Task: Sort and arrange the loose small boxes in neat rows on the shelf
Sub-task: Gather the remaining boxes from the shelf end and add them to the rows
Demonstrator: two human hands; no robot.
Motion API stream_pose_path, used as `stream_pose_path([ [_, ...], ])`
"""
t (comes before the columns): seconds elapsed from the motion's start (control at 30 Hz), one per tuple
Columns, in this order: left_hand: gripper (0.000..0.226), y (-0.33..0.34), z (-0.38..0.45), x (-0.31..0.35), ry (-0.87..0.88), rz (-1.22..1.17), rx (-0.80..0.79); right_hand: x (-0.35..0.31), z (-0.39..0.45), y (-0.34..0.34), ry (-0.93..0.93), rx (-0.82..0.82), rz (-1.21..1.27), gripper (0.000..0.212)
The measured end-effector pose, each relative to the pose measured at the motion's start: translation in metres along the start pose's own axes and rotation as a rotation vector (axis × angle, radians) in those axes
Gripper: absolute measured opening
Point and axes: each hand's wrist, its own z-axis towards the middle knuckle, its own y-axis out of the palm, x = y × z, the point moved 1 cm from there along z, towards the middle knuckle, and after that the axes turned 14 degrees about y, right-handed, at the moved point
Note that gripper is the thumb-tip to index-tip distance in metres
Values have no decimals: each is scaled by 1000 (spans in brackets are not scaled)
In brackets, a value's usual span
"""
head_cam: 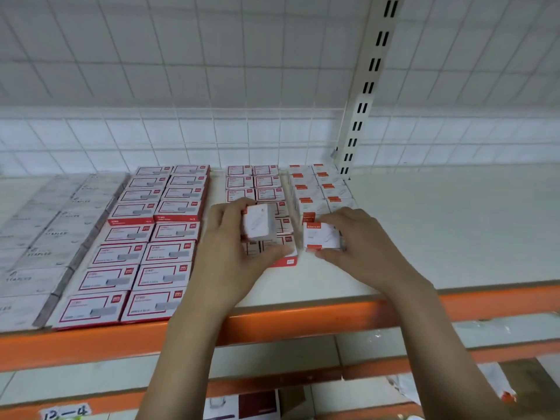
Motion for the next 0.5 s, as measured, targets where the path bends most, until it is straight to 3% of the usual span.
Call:
stream_pose_path([
  [0.2,56,6,2,-8,24,60,-6,9,23,8,3,-43,-26,48],
  [0.5,59,8,5,-1,79,187,-29,8,21,3,-88,24,-69,45],
])
